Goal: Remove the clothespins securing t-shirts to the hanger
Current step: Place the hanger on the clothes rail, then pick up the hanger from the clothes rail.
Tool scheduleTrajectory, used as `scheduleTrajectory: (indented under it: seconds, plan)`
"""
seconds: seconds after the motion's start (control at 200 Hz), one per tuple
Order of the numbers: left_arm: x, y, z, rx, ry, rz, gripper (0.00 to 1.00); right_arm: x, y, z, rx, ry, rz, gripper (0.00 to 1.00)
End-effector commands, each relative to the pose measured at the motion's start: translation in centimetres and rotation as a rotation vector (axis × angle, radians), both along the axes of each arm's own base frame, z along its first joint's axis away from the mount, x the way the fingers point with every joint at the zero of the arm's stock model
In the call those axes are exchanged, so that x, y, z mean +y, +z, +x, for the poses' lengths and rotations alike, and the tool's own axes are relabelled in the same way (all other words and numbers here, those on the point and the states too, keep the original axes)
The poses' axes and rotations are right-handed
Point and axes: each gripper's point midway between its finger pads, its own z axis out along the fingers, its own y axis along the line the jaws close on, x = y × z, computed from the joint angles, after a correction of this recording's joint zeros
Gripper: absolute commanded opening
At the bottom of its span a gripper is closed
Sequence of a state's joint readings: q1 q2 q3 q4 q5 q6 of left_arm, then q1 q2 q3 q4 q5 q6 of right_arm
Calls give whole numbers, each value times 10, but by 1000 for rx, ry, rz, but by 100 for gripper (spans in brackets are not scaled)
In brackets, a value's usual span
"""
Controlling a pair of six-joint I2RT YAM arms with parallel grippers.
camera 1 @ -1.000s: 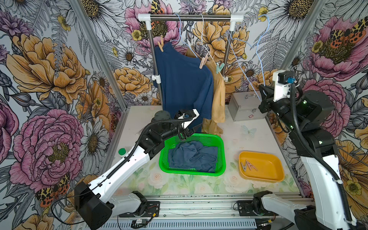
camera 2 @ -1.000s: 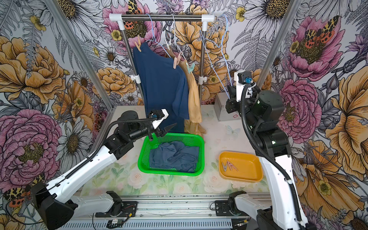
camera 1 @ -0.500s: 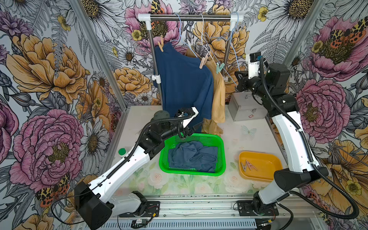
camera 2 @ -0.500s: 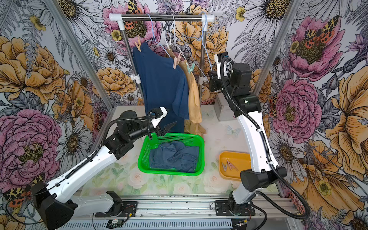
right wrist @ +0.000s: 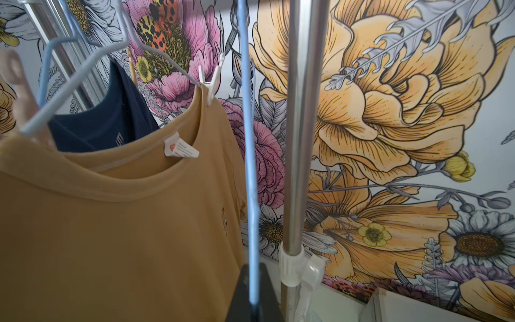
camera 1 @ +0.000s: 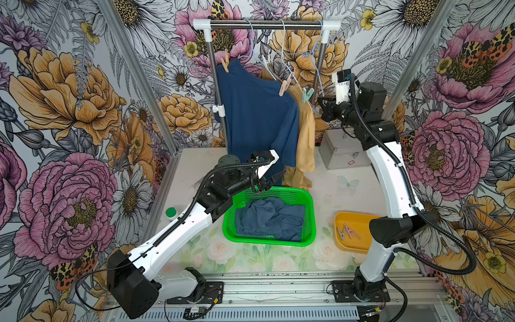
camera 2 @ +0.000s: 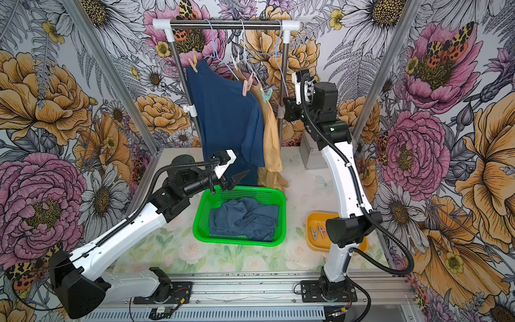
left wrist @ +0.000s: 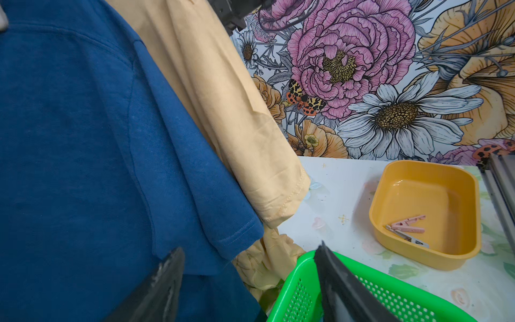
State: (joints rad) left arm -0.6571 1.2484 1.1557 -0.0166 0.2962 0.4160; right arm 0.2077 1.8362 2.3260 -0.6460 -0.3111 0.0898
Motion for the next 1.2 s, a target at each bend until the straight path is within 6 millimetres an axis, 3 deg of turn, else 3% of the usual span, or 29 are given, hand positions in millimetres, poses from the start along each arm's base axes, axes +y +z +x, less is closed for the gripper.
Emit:
scheduleTrajectory:
  seconds: [0.0, 0.06, 0.115, 0.24, 0.545, 0.87, 1.08, 1.195]
  plan:
    - [1, 4, 3, -3, 19, -23, 76, -2, 4, -8, 11, 6, 6, 0]
    - [0, 5, 4, -1, 19, -26, 76, -3, 8, -12, -2, 3, -4, 0]
    - [0, 6, 4, -1, 19, -27, 76, -4, 13, -18, -13, 0, -10, 20]
    - [-2, 6, 6, 2, 15, -27, 76, -8, 19, -31, -24, -11, -19, 47]
    - [3, 9, 5, 24, 45, -47, 76, -20, 20, -62, -36, -39, -56, 75]
    - [18, 31, 13, 2, 116, -110, 77, -38, 36, -120, -119, -138, -133, 79]
    - [28, 64, 27, -9, 119, -204, 77, -17, 42, -158, -177, -82, -178, 76]
    - [28, 79, 33, -30, 111, -230, 78, 3, 41, -166, -189, -11, -187, 68]
